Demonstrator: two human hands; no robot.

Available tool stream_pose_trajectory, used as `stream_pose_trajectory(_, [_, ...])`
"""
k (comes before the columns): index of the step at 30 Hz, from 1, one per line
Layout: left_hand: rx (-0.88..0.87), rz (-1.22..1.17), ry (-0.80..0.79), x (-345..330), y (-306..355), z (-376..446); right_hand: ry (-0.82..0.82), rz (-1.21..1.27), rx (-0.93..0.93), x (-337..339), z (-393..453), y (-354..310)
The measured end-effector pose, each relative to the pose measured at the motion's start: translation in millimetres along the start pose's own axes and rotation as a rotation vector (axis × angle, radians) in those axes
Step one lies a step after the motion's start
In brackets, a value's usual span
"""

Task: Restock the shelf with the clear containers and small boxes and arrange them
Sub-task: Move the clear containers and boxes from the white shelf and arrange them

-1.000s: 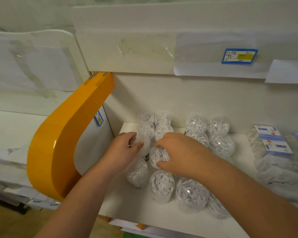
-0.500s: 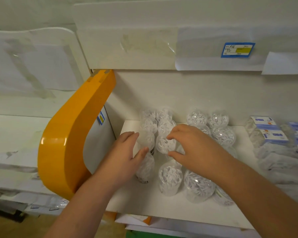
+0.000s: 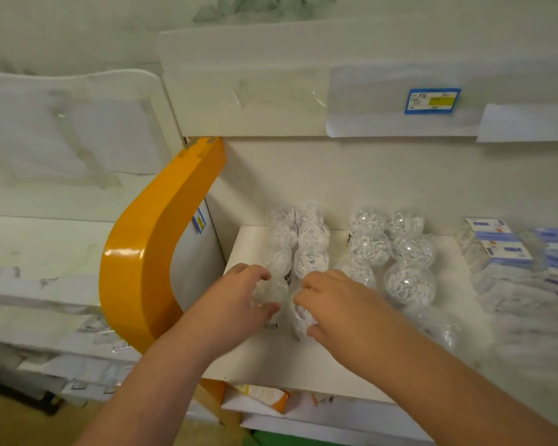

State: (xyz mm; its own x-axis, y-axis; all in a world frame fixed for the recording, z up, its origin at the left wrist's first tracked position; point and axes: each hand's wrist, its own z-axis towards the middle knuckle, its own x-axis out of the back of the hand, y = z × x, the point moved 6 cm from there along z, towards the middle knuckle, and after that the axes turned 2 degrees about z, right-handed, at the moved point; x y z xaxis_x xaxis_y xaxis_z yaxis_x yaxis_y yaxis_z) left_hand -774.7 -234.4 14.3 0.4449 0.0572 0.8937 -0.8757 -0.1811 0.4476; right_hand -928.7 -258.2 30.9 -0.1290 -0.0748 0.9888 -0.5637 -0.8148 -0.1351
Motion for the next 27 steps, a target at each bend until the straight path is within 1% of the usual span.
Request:
stream_pose_trajectory(5, [0.051,0.072,0.038,-1.0,4.0,-2.3,0.078,-0.008,0.012,-2.3,8.8,5.9])
stream_pose_trajectory(9, [0.062,0.068,0.052,-1.5,9.0,-4.8,0.154,0.037,0.018,3.5,-2.6,14.9])
stream_pose_trajectory(13, [0.016,0.131,0.187,10.9,29.9,0.5,0.258,0.068,0.005,21.3,-28.2,38.7])
stream_pose_trajectory(16, [-0.042,0.152,0.255,15.6,58.2,7.2,0.322,0.079,-0.099,36.9,-50.1,72.4])
stream_pose_trajectory(18, [-0.096,0.113,0.240,11.2,79.1,14.0,0.384,0.138,-0.198,47.0,-64.7,100.6])
stream_pose_trajectory(21, [-0.155,0.048,0.174,-1.6,107.1,28.4,0.480,0.307,-0.365,54.2,-79.5,146.8])
stream_pose_trajectory(22, [-0.168,0.030,0.138,-7.9,116.4,35.7,0.475,0.350,-0.433,53.5,-82.8,161.9])
stream_pose_trajectory(24, [-0.163,0.004,0.051,-19.7,131.7,52.6,0.405,0.385,-0.548,46.7,-83.2,186.1])
stream_pose_trajectory(27, [-0.141,0.043,-0.026,-34.3,148.1,80.8,0.269,0.376,-0.617,36.0,-73.5,201.8])
